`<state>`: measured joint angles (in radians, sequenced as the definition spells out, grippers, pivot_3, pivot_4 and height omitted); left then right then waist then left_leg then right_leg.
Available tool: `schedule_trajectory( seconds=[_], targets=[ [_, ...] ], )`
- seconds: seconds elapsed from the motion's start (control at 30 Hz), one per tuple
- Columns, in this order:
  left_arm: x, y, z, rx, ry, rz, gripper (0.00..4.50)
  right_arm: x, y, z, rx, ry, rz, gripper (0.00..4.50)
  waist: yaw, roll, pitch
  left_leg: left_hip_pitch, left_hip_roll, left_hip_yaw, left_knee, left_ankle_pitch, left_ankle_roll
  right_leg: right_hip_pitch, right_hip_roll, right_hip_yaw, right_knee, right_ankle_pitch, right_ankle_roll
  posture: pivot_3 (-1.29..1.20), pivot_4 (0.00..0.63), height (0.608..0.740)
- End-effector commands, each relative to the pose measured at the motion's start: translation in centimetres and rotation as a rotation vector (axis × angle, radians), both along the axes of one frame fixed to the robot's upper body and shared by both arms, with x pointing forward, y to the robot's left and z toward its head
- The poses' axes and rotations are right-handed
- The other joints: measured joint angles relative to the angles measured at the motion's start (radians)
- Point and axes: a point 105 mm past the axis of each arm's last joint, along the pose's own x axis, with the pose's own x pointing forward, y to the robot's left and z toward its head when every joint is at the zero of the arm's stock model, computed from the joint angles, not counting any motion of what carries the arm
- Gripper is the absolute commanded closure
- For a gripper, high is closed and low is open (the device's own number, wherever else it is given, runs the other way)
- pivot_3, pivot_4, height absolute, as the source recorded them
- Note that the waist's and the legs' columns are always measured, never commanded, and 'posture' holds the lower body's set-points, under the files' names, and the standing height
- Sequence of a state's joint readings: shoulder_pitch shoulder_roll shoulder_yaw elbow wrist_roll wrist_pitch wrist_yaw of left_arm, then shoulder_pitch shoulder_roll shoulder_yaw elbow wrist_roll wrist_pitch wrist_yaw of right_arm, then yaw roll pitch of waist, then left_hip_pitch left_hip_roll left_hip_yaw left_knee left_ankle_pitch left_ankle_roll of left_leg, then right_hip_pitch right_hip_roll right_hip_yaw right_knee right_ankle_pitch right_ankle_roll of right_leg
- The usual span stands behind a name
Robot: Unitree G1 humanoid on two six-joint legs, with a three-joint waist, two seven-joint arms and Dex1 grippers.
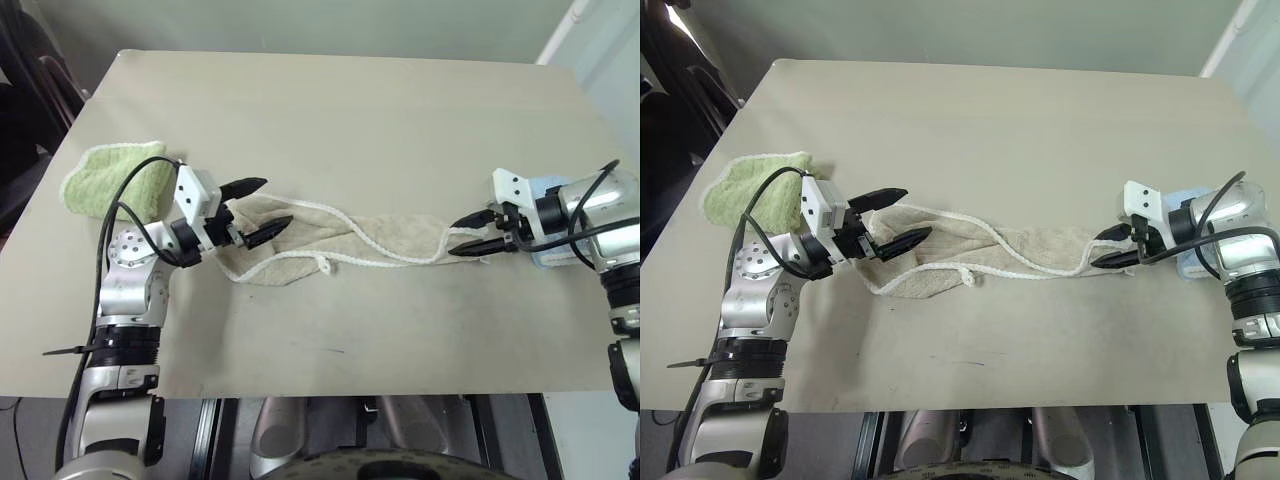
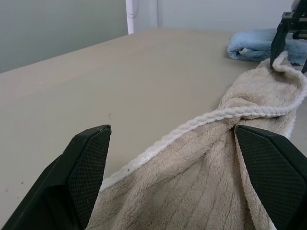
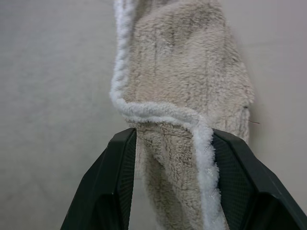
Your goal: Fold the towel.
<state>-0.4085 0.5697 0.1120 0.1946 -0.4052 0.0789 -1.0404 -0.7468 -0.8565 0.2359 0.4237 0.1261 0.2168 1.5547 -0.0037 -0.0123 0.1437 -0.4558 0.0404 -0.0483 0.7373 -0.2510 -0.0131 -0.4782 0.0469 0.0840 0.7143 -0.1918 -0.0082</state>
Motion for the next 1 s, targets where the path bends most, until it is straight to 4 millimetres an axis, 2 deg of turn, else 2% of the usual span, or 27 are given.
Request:
schedule_trajectory(
  seconds=[0.03,0.13,0.3,0.4,0.57,0.87,0.97,1.0],
  targets=[
    [-0.3,0.2,1.4,0.012,-0.070,0.004,0.00,-0.5,-0.2,2.4,0.008,-0.051,0.043,2.13,0.000,0.000,0.000,0.000,0.000,0.000,0.000,0.000,0.000,0.000,0.000,0.000,0.000,0.000,0.000,0.00,0.150,0.697],
    [-0.3,0.3,1.4,0.011,-0.071,0.005,0.00,-1.0,-0.5,2.3,-0.008,-0.052,0.050,2.13,0.000,0.000,0.000,0.000,0.000,0.000,0.000,0.000,0.000,0.000,0.000,0.000,0.000,0.000,0.000,0.00,0.150,0.697],
    [-0.3,0.1,1.2,0.010,-0.069,0.003,0.00,-0.6,-0.3,1.9,-0.011,-0.086,0.036,2.13,0.000,0.000,0.000,0.001,0.000,0.000,0.000,0.000,0.000,0.001,0.000,0.000,0.000,0.000,0.000,0.00,0.150,0.697],
    [-0.1,-0.3,1.3,0.005,-0.078,-0.004,0.00,0.0,-0.5,0.3,-0.074,-0.147,0.033,2.13,0.000,0.000,0.000,0.001,0.000,0.000,0.000,0.000,0.000,0.001,0.000,0.000,0.000,0.000,0.000,0.00,0.150,0.697],
    [-0.1,-0.3,1.4,0.002,-0.087,-0.004,0.00,0.2,-0.6,-0.3,-0.089,-0.195,0.046,2.13,0.001,0.000,0.000,0.001,0.000,0.000,0.000,0.000,0.000,0.000,0.000,0.000,0.000,0.000,0.000,0.00,0.150,0.697],
    [-0.1,-0.4,1.4,0.002,-0.089,-0.009,0.00,-0.2,-0.5,0.2,-0.079,-0.218,0.091,2.13,0.000,0.000,0.000,0.001,0.000,0.000,0.000,0.000,0.000,0.001,0.000,0.000,0.000,0.000,0.000,0.00,0.150,0.697],
    [0.0,-0.5,1.5,-0.001,-0.092,-0.009,0.00,-0.4,-0.4,0.4,-0.077,-0.226,0.113,2.96,0.000,0.000,0.000,0.001,0.000,0.000,0.000,0.000,0.000,0.001,0.000,0.000,0.000,0.000,0.000,0.00,0.150,0.697],
    [0.0,-0.5,1.5,-0.001,-0.093,-0.009,0.00,-0.3,-0.3,0.7,-0.071,-0.237,0.113,3.37,0.000,0.000,0.000,0.001,0.000,0.000,0.000,0.000,0.000,0.001,0.000,0.000,0.000,0.000,0.000,0.00,0.150,0.697]
  ],
)
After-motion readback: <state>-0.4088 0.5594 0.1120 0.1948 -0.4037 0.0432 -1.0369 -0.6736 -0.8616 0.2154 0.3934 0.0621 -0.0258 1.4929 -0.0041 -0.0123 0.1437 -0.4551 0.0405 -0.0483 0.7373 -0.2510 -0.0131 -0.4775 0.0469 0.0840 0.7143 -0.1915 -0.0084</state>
